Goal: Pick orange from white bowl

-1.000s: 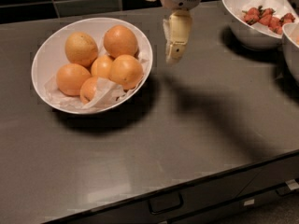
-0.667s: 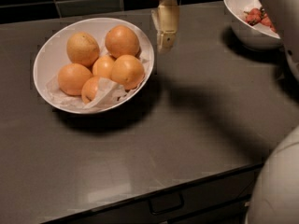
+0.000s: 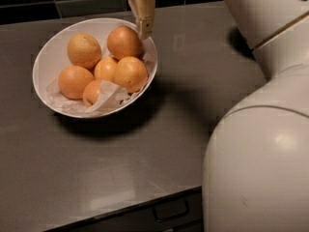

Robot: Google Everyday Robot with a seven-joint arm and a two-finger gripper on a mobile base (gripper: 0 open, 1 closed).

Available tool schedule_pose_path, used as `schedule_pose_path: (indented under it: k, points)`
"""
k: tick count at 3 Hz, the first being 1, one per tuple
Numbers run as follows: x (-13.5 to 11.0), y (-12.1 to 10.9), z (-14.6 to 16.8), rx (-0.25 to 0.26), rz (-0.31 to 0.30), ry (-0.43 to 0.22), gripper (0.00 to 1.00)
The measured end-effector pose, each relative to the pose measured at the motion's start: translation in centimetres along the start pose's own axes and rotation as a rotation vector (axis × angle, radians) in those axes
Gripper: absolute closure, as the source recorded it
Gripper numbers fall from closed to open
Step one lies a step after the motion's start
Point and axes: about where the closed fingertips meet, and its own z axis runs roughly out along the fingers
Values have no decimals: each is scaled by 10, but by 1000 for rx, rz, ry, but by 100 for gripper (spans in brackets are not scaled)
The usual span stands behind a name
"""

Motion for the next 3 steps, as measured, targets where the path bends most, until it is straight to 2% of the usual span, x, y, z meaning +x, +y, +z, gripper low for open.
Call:
schedule_pose_path:
  k: [2,3]
  points:
    - [-1,-5,2,16,0,-2,0]
    - [-3,-2,6,-35,-31,19,0]
